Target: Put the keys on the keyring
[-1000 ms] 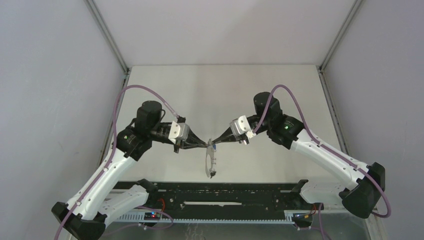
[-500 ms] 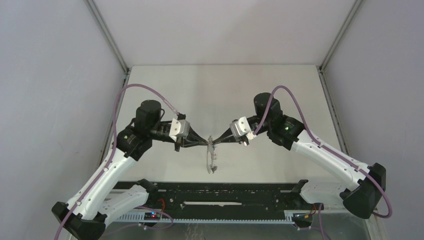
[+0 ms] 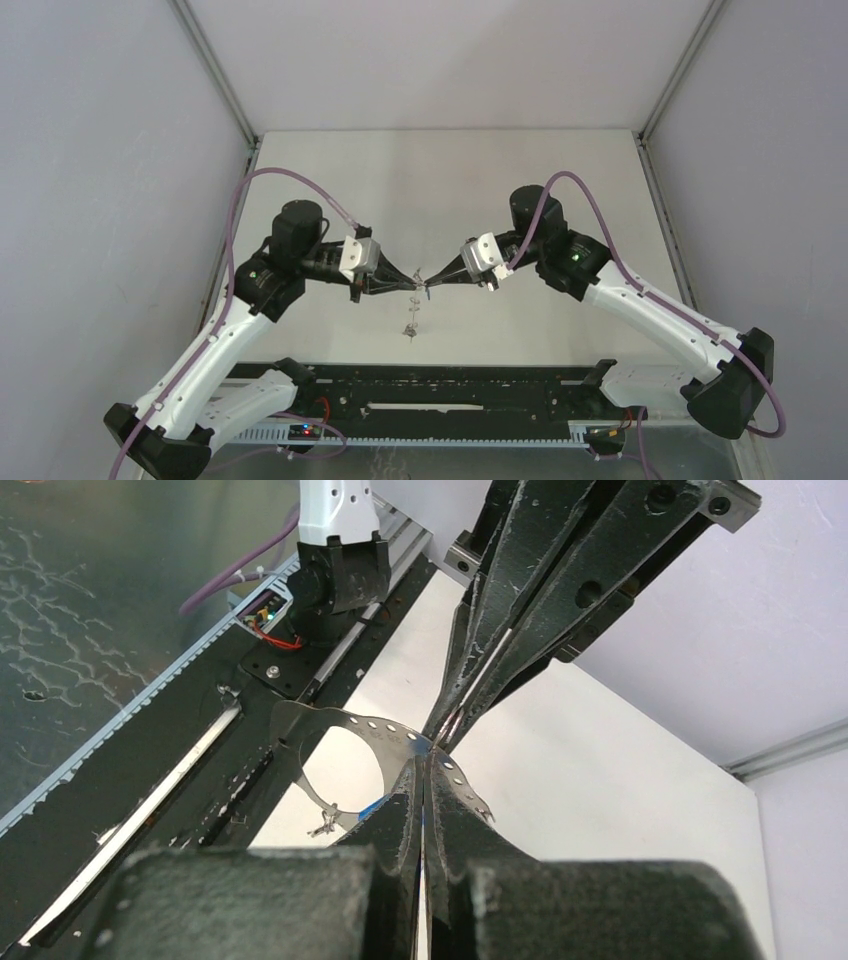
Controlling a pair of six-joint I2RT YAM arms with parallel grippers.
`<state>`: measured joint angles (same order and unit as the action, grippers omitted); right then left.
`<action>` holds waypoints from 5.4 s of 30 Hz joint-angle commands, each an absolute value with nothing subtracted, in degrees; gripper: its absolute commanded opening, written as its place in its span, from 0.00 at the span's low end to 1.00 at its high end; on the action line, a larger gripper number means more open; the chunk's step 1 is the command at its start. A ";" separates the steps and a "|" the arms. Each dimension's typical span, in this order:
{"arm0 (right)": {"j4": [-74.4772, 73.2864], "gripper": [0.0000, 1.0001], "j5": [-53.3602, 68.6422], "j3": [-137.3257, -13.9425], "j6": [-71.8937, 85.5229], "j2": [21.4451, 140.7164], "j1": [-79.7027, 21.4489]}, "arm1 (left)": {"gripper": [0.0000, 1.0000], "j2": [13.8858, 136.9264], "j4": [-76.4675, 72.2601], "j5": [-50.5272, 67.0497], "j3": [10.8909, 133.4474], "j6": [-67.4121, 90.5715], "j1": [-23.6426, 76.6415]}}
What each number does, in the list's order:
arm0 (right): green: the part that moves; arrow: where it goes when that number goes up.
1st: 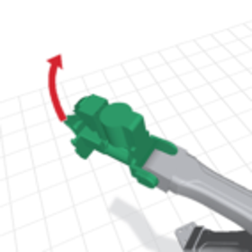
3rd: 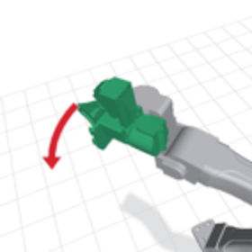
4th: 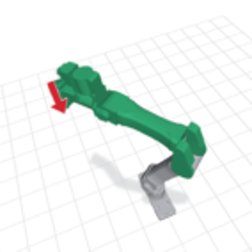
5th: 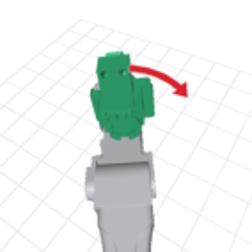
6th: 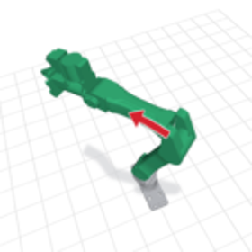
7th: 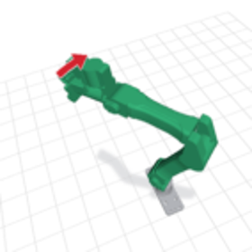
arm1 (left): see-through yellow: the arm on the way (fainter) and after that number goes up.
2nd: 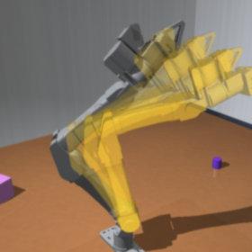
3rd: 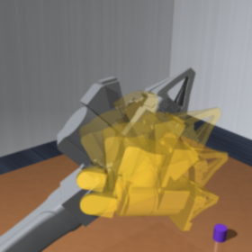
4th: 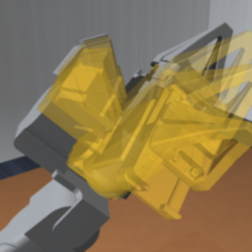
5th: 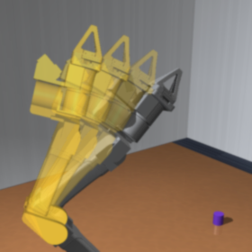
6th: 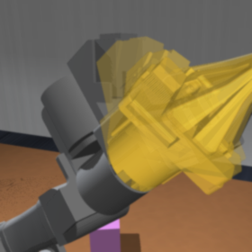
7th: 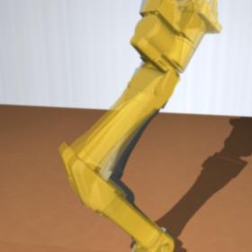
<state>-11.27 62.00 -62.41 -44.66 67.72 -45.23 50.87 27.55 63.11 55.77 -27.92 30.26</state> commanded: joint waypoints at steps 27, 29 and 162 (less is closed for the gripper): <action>-8.97 0.00 62.84 -64.55 -43.99 65.59 -45.74 | 0.00 51.29 20.66 61.81 53.19 -21.61 29.62; -8.92 0.00 62.80 -64.54 -44.03 65.57 -45.79 | 0.00 51.33 20.82 61.62 52.98 -21.86 29.62; -29.24 0.97 37.08 -89.00 -23.63 69.55 -44.64 | 0.00 45.88 -19.09 51.83 44.12 11.45 29.87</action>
